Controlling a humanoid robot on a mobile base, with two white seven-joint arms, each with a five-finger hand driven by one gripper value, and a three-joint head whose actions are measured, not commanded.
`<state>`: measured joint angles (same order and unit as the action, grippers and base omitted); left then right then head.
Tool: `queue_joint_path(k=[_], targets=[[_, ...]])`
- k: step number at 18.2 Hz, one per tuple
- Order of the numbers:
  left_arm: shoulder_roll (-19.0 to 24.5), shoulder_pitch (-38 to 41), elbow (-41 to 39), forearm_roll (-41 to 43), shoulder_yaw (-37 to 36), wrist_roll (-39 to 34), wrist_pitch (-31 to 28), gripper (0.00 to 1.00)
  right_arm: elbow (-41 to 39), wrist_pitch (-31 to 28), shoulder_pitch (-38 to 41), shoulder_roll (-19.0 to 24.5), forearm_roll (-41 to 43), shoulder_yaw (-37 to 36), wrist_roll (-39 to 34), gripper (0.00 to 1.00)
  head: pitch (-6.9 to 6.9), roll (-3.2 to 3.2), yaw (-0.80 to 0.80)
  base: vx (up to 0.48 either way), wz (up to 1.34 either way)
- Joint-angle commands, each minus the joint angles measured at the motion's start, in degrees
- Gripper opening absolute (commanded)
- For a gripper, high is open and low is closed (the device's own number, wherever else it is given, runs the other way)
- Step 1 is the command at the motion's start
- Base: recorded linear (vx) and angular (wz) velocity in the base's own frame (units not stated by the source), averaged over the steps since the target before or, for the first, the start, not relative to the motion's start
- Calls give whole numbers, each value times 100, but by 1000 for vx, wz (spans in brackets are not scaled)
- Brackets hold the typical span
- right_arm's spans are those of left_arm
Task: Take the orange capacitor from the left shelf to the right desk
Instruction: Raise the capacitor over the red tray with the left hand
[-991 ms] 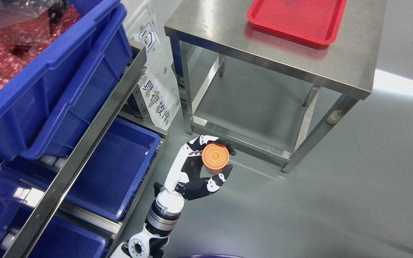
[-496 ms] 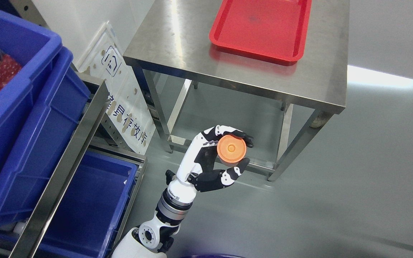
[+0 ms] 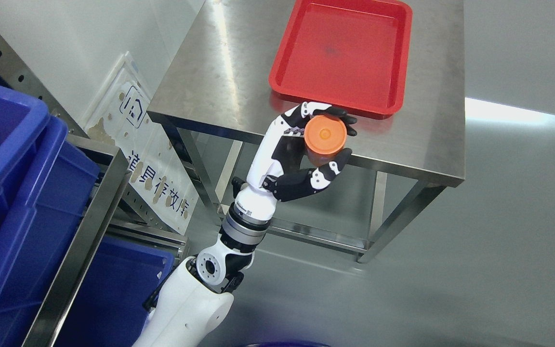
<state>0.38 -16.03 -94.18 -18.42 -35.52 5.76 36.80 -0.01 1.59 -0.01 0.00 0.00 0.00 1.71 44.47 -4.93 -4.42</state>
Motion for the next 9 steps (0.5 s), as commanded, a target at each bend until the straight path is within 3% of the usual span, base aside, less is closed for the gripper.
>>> queue_joint_path(k=[1,5,9], targets=[[62,-1058,14,-355,-61,-171,-470,3,-99,-27,115,-100,-18,-70,-4,100,0,0,0,183,0],[62,-1639,84,-496,-25,-400,-1041,3,-99,-27,115,-100,-18,-70,-4,100,0,0,0,193,6],[62,-1973,486,-496,-60,-409,-2498,4,-99,-27,115,-100,-18,-70,-4,100,0,0,0,201,3]])
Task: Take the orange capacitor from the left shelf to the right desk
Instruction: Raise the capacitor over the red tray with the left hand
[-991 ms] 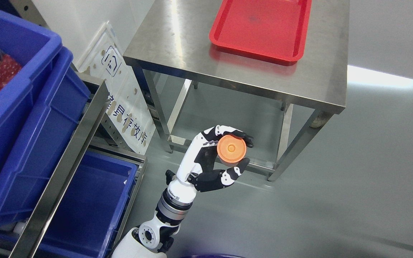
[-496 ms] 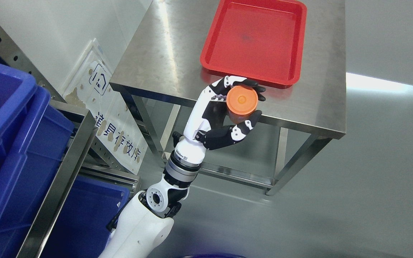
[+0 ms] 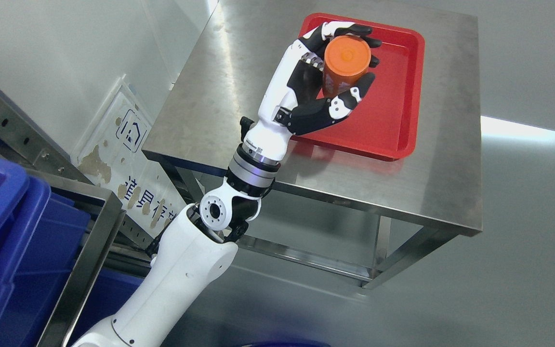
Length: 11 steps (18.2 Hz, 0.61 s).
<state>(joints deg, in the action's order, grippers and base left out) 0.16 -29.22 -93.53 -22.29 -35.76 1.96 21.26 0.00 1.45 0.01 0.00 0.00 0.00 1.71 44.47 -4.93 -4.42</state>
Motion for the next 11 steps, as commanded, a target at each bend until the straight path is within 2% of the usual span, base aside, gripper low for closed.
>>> queue_joint_path(k=[1,7,11], targets=[[84,-786,633,-100,-28,-38,-1175,4,-100,-13,113,-100,-18,-70,-4,100,0,0,0,202,0],[84,-1472,2083,-126,-2,-265,-1353,4,-100,-13,113,-100,-18,-70,-4,100,0,0,0,163,0],[84,-1499,2461,-583,-316,-310,-1344,4,-100,-4,113,-100,-18,-70,-4,100,0,0,0,111,0]])
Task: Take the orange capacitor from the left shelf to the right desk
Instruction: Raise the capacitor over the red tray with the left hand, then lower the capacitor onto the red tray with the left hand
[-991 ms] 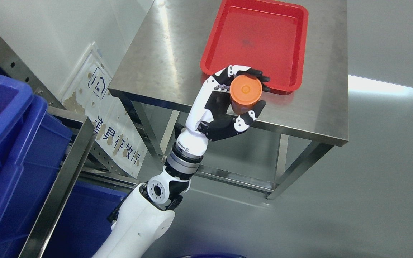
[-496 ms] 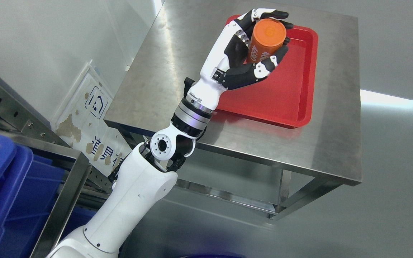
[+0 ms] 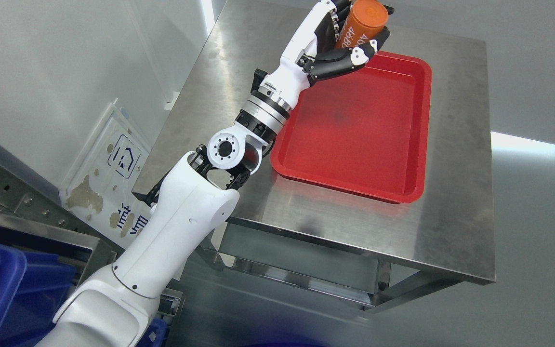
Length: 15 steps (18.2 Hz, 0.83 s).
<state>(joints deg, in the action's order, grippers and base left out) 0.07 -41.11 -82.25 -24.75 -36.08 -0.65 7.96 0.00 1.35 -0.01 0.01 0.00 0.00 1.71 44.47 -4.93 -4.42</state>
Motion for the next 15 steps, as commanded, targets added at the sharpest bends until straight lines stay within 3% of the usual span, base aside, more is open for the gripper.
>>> queue_joint_path(k=[1,15], targets=[[93,-310,1465,-337,-338,-50,3,4,-100,6,115,-101,-18,-70,-4,100,0,0,0,85,0],[93,103,1651,-118,-646,12,21,10,-100,6,115,-101,-18,-70,-4,100,0,0,0,23,0]])
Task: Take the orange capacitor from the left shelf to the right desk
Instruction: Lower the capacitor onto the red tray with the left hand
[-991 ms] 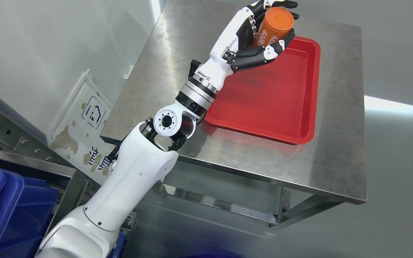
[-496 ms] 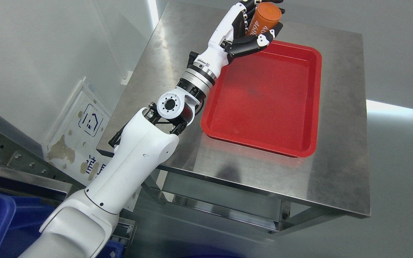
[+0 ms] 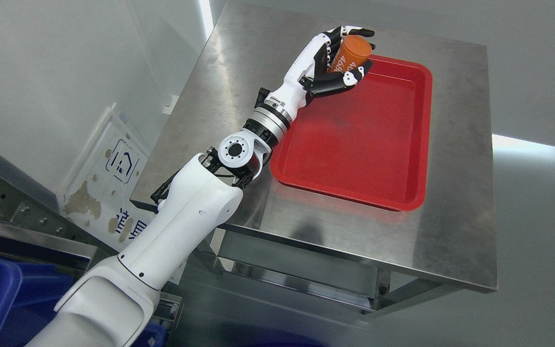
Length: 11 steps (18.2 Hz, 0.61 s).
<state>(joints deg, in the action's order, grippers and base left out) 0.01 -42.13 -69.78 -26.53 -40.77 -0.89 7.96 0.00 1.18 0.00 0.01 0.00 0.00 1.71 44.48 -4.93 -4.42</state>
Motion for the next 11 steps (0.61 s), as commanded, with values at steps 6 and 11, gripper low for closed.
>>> queue_joint_path(k=[6,11], targets=[[99,197,202,16,-352,63,-5,13,-100,14,114,-101,-18,-70,-4,100,0,0,0,0,0],[99,197,149,16,-475,72,-14,26,-100,23,114,-101,-18,-70,-4,100,0,0,0,0,0]])
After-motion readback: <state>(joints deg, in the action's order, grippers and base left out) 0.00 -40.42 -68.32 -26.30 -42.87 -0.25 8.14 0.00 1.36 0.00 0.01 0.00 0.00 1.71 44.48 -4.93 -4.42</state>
